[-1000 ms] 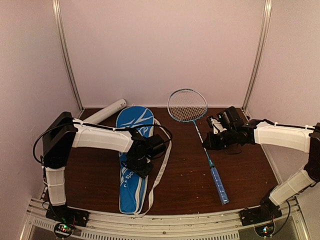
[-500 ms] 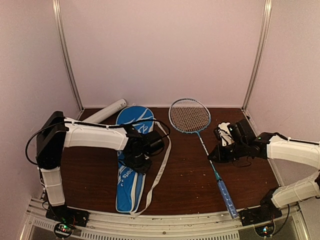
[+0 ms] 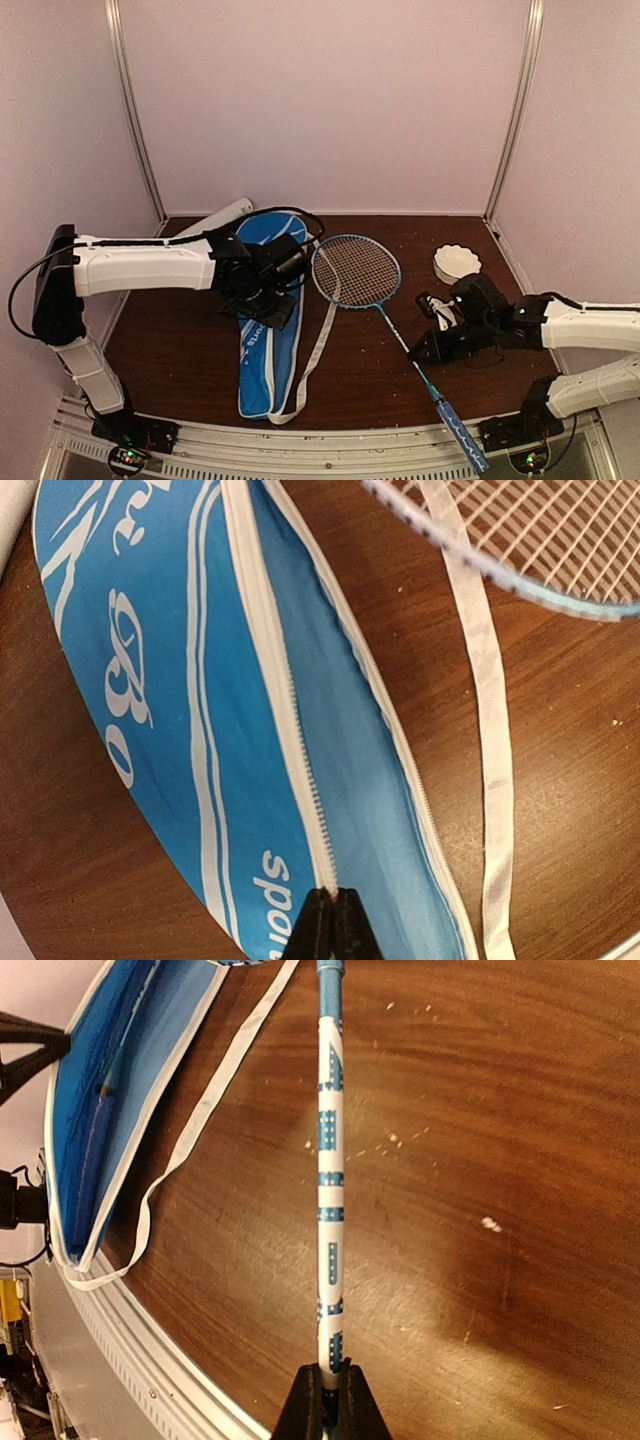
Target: Pack up the badminton gear
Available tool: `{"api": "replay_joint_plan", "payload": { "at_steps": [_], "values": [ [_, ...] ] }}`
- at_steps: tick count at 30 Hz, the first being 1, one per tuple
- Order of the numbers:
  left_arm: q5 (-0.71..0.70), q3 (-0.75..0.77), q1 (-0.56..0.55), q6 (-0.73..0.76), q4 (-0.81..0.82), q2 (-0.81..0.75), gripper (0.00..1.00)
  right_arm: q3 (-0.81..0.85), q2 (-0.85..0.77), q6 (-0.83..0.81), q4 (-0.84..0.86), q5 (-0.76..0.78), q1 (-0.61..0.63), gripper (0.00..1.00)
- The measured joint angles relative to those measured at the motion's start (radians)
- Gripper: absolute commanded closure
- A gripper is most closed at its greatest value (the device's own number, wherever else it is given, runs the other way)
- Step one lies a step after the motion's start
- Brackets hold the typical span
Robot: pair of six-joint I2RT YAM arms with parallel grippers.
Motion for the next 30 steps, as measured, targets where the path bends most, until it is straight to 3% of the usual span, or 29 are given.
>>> {"api": "replay_joint_plan", "payload": {
  "at_steps": [14,30],
  "values": [
    [0.006,-0.002,0.0,0.015,0.031,-0.064,1.0,-0.041,0.131,0.178,0.213,0.01,0.204,1.0],
    [0.054,-0.02,-0.011,0.126,0.107,-0.072,1.0,0.211,0.462,0.277,0.394,-0.002,0.236,1.0]
  ]
}}
